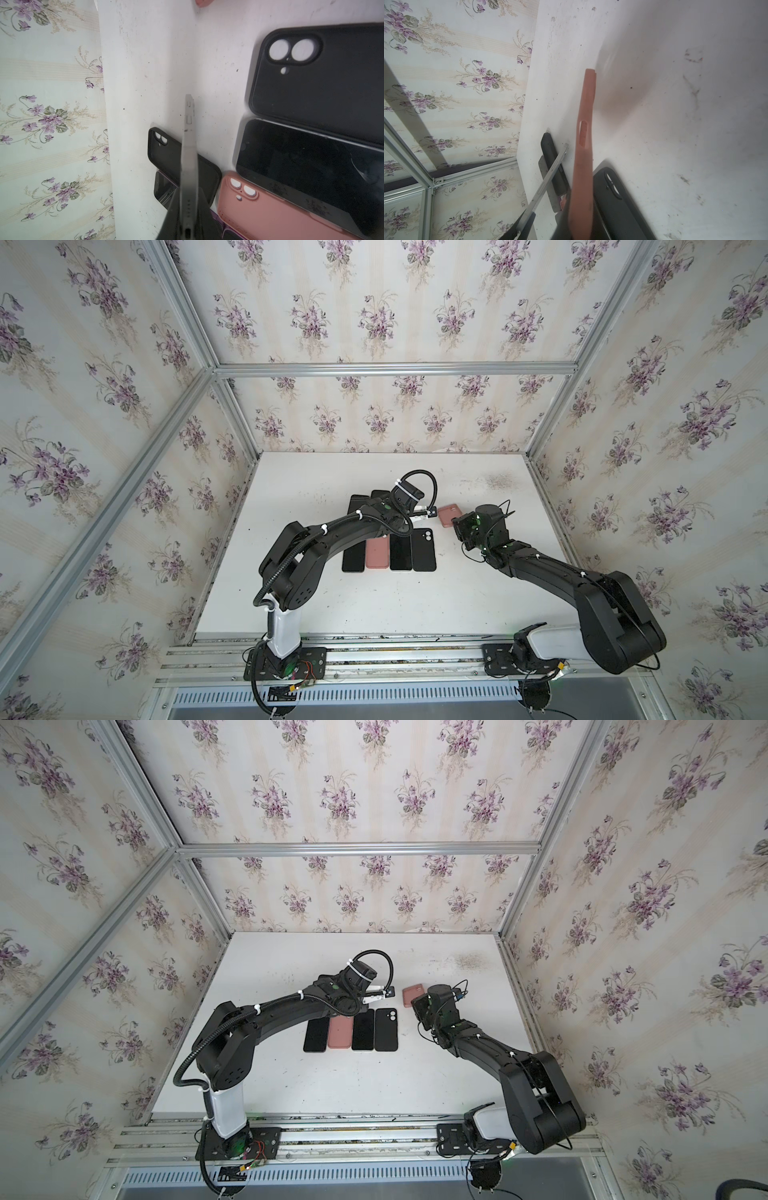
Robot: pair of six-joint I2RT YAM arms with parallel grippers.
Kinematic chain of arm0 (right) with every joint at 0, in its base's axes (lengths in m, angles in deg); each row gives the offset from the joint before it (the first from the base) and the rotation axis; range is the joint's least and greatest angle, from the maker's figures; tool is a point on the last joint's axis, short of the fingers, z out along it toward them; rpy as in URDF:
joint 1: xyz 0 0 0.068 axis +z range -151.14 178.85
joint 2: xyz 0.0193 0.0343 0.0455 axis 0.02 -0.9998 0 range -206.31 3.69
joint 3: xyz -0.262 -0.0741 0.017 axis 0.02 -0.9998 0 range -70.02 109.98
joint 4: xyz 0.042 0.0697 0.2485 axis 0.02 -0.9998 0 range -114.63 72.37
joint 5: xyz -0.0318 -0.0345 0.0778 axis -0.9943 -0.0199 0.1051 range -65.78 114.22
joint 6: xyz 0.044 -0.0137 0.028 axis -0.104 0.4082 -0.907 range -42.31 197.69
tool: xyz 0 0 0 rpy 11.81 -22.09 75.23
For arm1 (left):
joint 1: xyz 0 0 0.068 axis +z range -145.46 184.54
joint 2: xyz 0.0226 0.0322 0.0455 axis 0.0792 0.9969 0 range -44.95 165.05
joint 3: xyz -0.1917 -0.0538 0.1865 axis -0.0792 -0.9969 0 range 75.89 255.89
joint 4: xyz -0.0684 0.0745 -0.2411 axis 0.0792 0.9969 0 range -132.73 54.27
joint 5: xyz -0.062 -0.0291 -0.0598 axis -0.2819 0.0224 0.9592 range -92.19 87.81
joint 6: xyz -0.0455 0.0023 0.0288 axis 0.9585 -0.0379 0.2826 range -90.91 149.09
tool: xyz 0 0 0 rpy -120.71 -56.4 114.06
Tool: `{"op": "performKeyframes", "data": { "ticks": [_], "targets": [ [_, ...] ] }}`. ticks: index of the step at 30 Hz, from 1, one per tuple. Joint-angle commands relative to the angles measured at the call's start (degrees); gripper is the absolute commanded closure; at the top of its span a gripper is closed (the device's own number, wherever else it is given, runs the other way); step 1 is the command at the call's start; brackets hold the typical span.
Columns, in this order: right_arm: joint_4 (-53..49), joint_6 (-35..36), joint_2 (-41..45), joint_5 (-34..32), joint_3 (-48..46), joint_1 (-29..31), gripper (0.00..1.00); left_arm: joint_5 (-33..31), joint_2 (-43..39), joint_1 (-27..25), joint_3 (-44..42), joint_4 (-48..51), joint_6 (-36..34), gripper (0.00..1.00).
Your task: Take the phone out of the phone case
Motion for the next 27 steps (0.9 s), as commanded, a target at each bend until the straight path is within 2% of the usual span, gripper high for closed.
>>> {"op": "performKeyframes", "data": {
  "ticks": [1,12,15,27],
  "targets": [
    [2.19,1.2,-0.99,3.56,0.88,-0.7,1.0,-1.1,1.24,-0.04,0.52,-4.05,-2.91,0.87],
    [4.55,1.19,-3.13,6.41,1.07,-0.82,1.0,-2.6,3.78,0.4,-0.92,-5.72,-3.15,0.76],
    [4.98,1.07,-3.35,6.73,1.03,-0.82,1.0,-2.76,4.87,0.46,-0.54,-5.89,-2.13,0.7],
    [5.39,1.22,-3.33,6.82,0.87,-0.75,1.0,-4.04,8.61,1.12,1.79,-6.35,0.86,0.65]
  ]
}}
